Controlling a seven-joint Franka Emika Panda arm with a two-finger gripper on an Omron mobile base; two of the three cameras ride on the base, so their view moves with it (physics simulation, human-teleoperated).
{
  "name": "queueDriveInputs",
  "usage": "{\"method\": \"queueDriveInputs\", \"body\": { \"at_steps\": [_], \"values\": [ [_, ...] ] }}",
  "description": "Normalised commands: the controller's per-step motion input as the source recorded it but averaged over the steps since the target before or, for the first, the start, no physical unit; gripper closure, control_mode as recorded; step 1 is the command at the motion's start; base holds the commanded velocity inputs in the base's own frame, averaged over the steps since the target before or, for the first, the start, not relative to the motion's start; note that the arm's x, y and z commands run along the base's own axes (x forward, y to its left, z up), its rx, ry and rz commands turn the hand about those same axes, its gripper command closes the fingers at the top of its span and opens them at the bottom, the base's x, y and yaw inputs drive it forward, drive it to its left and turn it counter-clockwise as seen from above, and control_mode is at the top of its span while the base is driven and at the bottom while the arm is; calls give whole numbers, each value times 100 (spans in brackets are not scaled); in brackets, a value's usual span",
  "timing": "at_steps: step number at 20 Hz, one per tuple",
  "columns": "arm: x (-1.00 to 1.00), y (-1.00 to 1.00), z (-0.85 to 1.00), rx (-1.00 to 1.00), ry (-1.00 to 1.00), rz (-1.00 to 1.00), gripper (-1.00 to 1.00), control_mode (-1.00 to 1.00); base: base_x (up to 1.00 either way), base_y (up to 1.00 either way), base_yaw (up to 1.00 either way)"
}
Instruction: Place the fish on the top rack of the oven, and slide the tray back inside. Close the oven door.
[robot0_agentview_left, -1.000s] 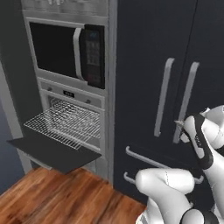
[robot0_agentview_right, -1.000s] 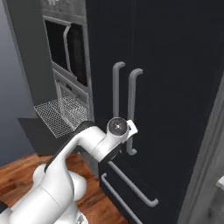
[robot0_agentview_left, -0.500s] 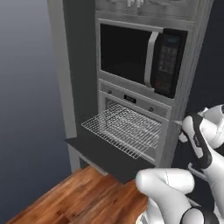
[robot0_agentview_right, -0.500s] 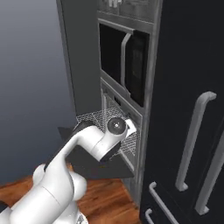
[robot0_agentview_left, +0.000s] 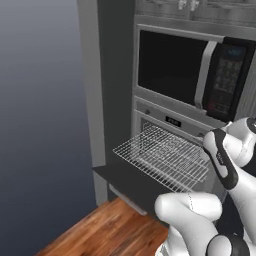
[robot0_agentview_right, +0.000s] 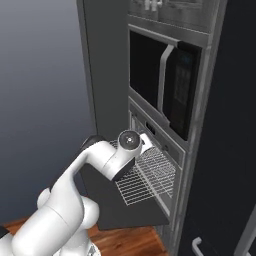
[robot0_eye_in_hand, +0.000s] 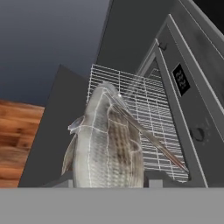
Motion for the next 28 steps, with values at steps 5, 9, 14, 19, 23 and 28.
{"method": "queueDriveInputs", "body": {
  "at_steps": [5, 9, 14, 19, 23, 28],
  "values": [
    [0, 0, 0, 0, 0, 0, 100, 100, 25, 1, 7],
    [0, 0, 0, 0, 0, 0, 100, 100, 9, -10, 5],
    [0, 0, 0, 0, 0, 0, 100, 100, 14, -18, 8],
    [0, 0, 0, 0, 0, 0, 100, 100, 3, -33, 5],
    [0, 0, 0, 0, 0, 0, 100, 100, 5, -10, 6],
    [4, 4, -10, -3, 0, 0, 100, -100, 2, 0, 1]
  ]
}}
